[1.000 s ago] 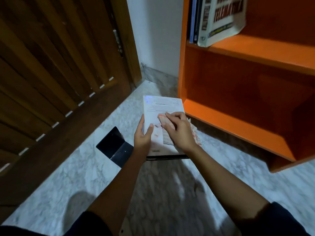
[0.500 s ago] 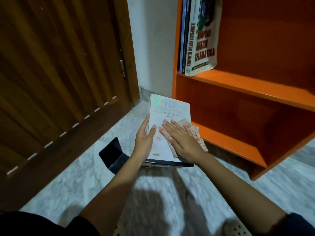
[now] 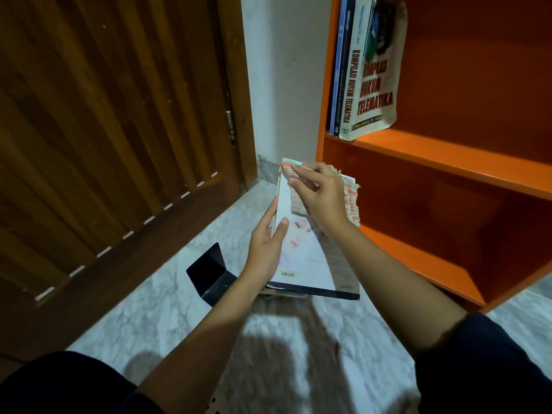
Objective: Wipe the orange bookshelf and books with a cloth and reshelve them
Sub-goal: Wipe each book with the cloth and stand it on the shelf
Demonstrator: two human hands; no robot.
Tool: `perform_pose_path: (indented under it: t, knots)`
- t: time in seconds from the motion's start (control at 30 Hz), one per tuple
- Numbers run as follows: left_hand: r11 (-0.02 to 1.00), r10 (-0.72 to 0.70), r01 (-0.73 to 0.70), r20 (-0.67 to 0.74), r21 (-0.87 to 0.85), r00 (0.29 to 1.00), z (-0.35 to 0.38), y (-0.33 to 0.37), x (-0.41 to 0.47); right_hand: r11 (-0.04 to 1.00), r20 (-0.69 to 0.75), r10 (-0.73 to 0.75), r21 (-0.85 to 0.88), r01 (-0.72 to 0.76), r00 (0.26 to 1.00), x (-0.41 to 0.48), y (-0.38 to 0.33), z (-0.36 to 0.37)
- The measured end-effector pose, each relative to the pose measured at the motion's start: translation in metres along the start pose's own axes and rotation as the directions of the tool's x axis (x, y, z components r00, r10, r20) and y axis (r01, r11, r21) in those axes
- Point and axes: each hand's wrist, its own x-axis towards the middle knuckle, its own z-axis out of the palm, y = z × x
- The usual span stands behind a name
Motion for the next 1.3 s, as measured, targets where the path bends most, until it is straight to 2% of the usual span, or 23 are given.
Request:
perform_pose_path:
  t: [0.1, 0.2, 0.3, 0.4, 0.47, 0.53, 0.63, 0.7, 0.77, 0.87, 0.97, 1.03, 1.1, 1.17, 1.23, 1.3]
  knots:
    - [0.999, -0.014, 0.015, 0.022, -0.047, 1.000, 0.002, 0.005, 0.001, 1.000, -0.033, 0.023, -0.014, -0.023, 0.999, -0.003, 0.001, -0.005]
    - [0.995, -0.026, 0.028, 0.020, -0.093, 0.999, 0.002, 0.007, 0.002, 0.975, 0.179, -0.062, -0.198, 0.097, 0.982, -0.011, 0.008, -0.018]
    - [0.998, -0.017, 0.018, 0.025, -0.065, 1.000, 0.002, 0.010, 0.003, 0.885, 0.435, -0.120, -0.361, 0.295, 0.892, -0.016, 0.010, -0.028]
    - [1.000, 0.012, -0.012, 0.029, -0.020, 0.999, 0.007, 0.015, -0.001, 0.828, 0.506, -0.124, -0.421, 0.370, 0.854, -0.009, 0.005, -0.025]
    - [1.000, 0.021, -0.021, 0.017, -0.005, 1.000, 0.007, 0.014, -0.002, 0.813, 0.495, -0.123, -0.446, 0.373, 0.860, -0.001, 0.000, -0.020]
    - [0.999, 0.043, -0.043, 0.004, -0.020, 0.999, 0.006, 0.015, -0.003, 0.825, 0.407, -0.091, -0.480, 0.298, 0.909, 0.008, -0.001, -0.018]
    - [0.995, 0.049, -0.048, 0.004, -0.088, 0.999, 0.004, 0.016, -0.003, 0.859, 0.110, 0.105, -0.510, -0.035, 0.988, 0.011, 0.008, -0.021]
    - [0.994, 0.050, -0.049, 0.009, -0.094, 0.999, 0.005, 0.016, -0.004, 0.846, -0.058, 0.291, -0.451, -0.285, 0.955, 0.000, 0.013, -0.022]
    - [0.996, 0.040, -0.038, 0.020, -0.078, 0.999, 0.006, 0.015, -0.003, 0.833, -0.119, 0.367, -0.399, -0.383, 0.922, -0.015, 0.013, -0.018]
    - [0.999, 0.033, -0.032, 0.027, -0.043, 0.999, 0.010, 0.013, -0.002, 0.869, -0.026, 0.298, -0.406, -0.283, 0.954, -0.027, 0.005, -0.012]
    - [0.999, 0.048, -0.048, 0.003, -0.005, 0.999, 0.010, 0.013, 0.000, 0.925, 0.182, 0.118, -0.378, -0.041, 0.976, -0.025, -0.004, -0.012]
    - [0.998, 0.060, -0.061, -0.030, -0.022, 0.998, 0.007, 0.015, 0.001, 0.916, 0.361, -0.055, -0.353, 0.190, 0.931, -0.026, -0.005, -0.018]
    - [0.996, 0.053, -0.057, -0.059, -0.067, 0.997, 0.004, 0.016, 0.002, 0.881, 0.481, -0.150, -0.332, 0.338, 0.864, -0.027, 0.002, -0.030]
    - [0.994, 0.043, -0.052, -0.092, -0.100, 0.995, 0.004, 0.016, 0.002, 0.882, 0.448, -0.127, -0.357, 0.307, 0.885, -0.031, 0.013, -0.041]
    - [0.992, 0.038, -0.054, -0.131, -0.114, 0.991, 0.007, 0.015, 0.002, 0.916, 0.272, 0.001, -0.386, 0.108, 0.962, -0.038, 0.018, -0.045]
    - [0.993, 0.028, -0.047, -0.164, -0.110, 0.986, 0.014, 0.016, 0.002, 0.906, 0.121, 0.151, -0.414, -0.088, 0.981, -0.047, 0.012, -0.037]
